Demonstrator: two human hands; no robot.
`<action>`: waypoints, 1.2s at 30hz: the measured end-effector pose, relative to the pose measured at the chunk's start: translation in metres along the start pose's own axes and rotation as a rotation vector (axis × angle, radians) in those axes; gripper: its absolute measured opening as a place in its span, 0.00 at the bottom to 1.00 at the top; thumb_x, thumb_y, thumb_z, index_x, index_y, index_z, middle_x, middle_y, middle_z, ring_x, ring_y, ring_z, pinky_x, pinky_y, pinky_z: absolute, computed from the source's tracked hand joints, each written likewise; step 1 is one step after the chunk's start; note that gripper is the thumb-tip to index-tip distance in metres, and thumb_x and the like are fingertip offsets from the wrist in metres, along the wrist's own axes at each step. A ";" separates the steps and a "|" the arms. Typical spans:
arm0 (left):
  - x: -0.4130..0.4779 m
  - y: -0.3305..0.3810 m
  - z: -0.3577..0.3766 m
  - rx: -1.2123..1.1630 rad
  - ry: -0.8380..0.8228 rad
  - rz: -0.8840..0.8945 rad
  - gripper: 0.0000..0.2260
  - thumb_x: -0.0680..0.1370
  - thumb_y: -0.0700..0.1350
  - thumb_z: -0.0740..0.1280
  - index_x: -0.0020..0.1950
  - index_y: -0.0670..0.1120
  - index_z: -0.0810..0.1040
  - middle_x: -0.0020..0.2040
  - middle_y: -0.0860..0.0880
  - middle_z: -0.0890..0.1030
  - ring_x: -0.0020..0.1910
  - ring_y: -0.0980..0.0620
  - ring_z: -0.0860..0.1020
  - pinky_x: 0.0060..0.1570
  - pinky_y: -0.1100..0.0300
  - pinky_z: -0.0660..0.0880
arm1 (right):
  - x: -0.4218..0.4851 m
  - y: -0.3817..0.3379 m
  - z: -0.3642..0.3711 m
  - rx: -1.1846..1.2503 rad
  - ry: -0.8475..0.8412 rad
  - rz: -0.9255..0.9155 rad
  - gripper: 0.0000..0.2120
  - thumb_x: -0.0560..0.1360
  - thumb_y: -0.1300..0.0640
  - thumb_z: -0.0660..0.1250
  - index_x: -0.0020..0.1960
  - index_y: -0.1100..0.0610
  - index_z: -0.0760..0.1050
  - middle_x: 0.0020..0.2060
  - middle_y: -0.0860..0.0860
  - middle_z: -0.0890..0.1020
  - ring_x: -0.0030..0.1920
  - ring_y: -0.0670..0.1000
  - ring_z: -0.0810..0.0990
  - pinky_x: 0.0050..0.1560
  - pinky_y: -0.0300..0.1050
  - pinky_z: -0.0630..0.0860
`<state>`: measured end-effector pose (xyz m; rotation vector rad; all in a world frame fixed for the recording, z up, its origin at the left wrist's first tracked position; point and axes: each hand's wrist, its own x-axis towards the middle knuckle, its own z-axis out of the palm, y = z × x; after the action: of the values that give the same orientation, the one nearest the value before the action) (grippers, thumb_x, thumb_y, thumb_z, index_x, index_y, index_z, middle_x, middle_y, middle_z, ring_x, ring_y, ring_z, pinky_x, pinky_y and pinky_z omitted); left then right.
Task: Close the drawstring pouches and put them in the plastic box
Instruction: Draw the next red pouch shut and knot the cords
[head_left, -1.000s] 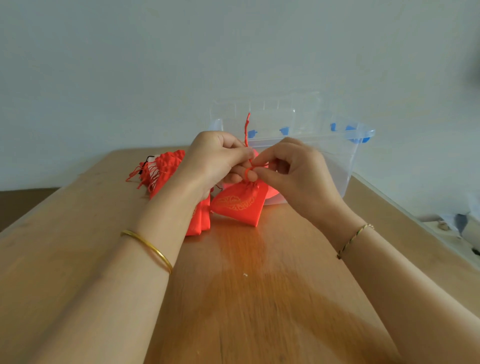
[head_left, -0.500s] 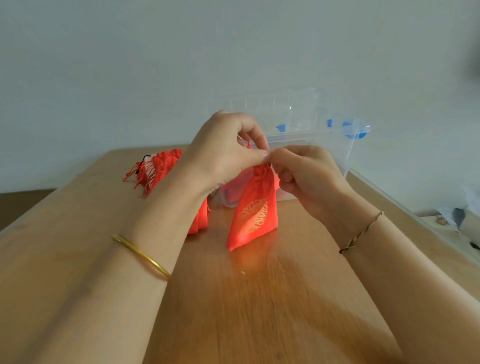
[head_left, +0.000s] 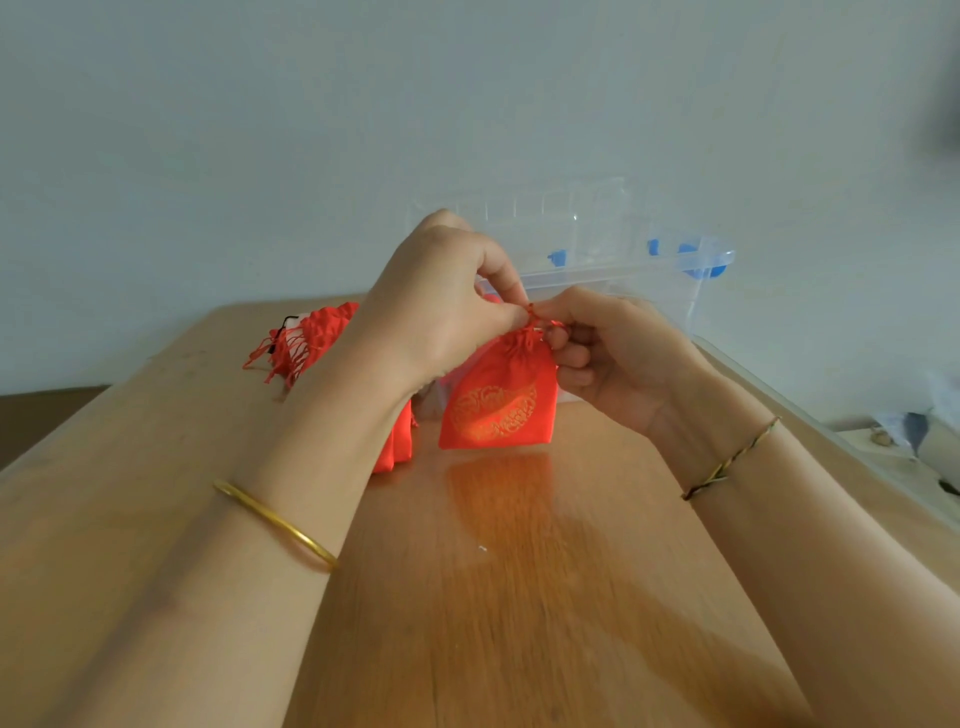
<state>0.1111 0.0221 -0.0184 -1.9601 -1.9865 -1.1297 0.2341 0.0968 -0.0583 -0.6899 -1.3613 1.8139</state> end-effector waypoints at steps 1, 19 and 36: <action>0.000 0.000 0.001 0.022 0.003 0.006 0.03 0.68 0.44 0.74 0.39 0.50 0.82 0.51 0.46 0.73 0.44 0.52 0.76 0.40 0.66 0.67 | 0.000 0.000 0.000 0.002 -0.004 0.000 0.11 0.71 0.64 0.66 0.31 0.57 0.71 0.23 0.49 0.69 0.23 0.45 0.60 0.24 0.37 0.54; 0.003 -0.032 0.005 -0.375 -0.147 -0.292 0.08 0.75 0.38 0.63 0.35 0.43 0.75 0.36 0.46 0.80 0.35 0.50 0.78 0.36 0.61 0.75 | -0.002 0.009 -0.009 -0.523 0.008 -0.183 0.09 0.76 0.54 0.63 0.49 0.59 0.77 0.38 0.51 0.77 0.36 0.46 0.75 0.37 0.39 0.73; 0.024 -0.082 -0.031 -0.389 0.232 -0.428 0.07 0.75 0.38 0.64 0.39 0.48 0.76 0.33 0.49 0.75 0.30 0.54 0.71 0.30 0.62 0.67 | 0.068 -0.080 0.026 -0.685 0.215 -0.343 0.05 0.70 0.66 0.69 0.37 0.59 0.76 0.21 0.49 0.75 0.21 0.43 0.73 0.24 0.35 0.70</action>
<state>0.0208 0.0333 -0.0160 -1.4744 -2.2459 -1.8701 0.1949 0.1506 0.0272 -0.8963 -1.8278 0.9602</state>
